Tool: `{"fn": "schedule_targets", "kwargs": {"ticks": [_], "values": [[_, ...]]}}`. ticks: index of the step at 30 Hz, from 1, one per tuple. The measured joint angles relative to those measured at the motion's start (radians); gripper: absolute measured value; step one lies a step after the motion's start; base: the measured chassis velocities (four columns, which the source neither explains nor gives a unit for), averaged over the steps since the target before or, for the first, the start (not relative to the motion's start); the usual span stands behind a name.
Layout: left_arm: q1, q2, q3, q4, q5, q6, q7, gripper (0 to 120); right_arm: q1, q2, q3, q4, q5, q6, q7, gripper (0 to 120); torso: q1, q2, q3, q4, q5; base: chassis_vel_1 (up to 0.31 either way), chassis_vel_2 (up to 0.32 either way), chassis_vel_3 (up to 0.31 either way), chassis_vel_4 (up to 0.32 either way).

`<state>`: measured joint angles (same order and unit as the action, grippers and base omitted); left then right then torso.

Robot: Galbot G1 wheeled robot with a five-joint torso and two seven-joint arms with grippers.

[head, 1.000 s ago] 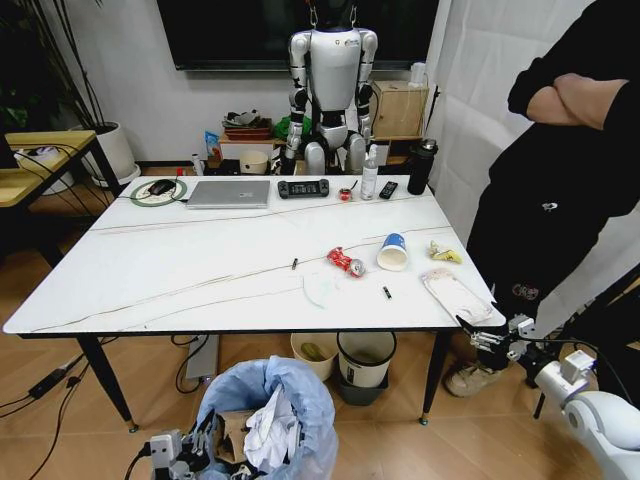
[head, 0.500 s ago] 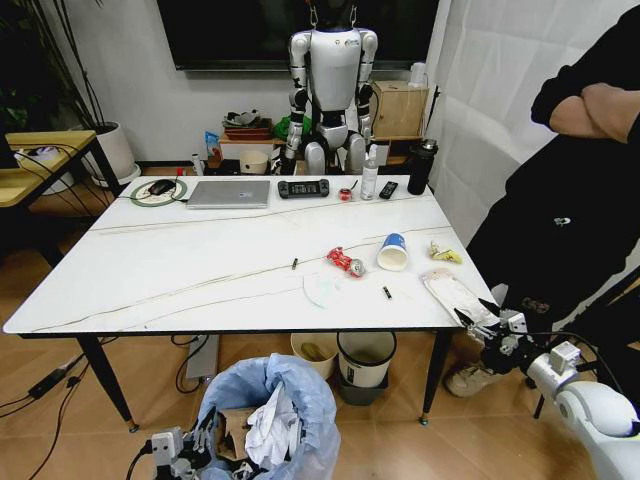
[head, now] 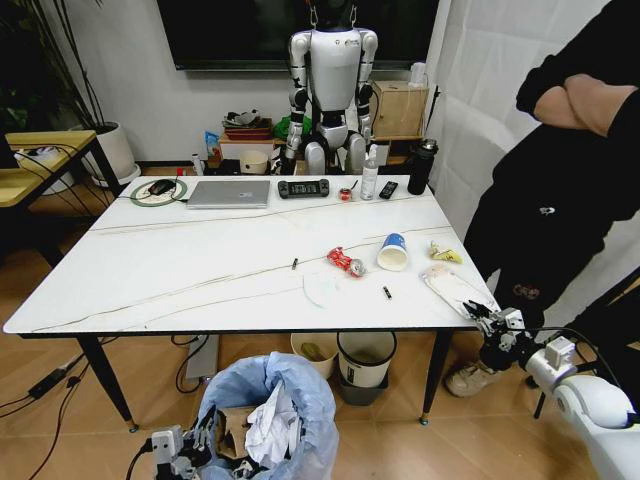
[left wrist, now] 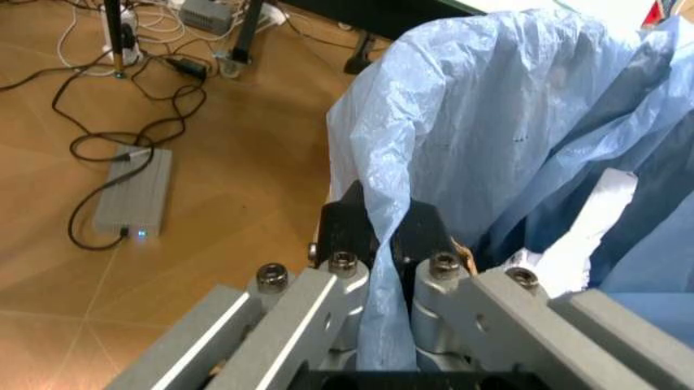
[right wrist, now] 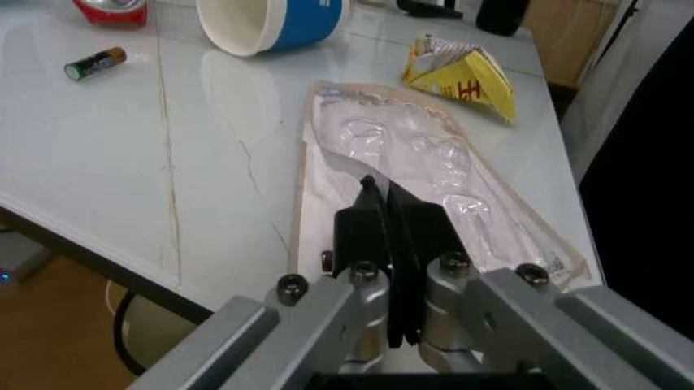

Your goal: Pick up the trash bin and place the trash from the table into it.

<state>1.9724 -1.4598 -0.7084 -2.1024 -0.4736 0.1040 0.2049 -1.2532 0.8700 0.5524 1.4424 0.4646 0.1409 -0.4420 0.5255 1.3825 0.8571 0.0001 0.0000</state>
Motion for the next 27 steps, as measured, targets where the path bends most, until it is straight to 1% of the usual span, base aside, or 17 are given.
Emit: {"fn": "schedule_targets", "kwargs": {"ticks": [6, 17, 27], "values": [[-0.003, 0.002, 0.004, -0.009, -0.001, 0.004, -0.004, 0, -0.014, -0.002, 0.002, 0.019, 0.018, 0.001, -0.007, 0, 0.0, 0.0, 0.0, 0.0, 0.0, 0.0, 0.0, 0.0, 0.0], [-0.003, 0.009, 0.032, -0.017, -0.005, 0.014, -0.016, 0, -0.067, -0.012, 0.04, 0.11, 0.081, -0.004, -0.024, 0, 0.0, 0.0, 0.0, 0.0, -0.0002, 0.0, 0.0, 0.0, 0.0], [-0.004, 0.018, 0.053, -0.039, -0.034, 0.036, -0.034, 0, -0.076, -0.025, 0.055, 0.139, 0.105, -0.005, -0.03, 0, 0.0, 0.0, 0.0, 0.0, 0.0, 0.0, 0.0, 0.0, 0.0]]}}
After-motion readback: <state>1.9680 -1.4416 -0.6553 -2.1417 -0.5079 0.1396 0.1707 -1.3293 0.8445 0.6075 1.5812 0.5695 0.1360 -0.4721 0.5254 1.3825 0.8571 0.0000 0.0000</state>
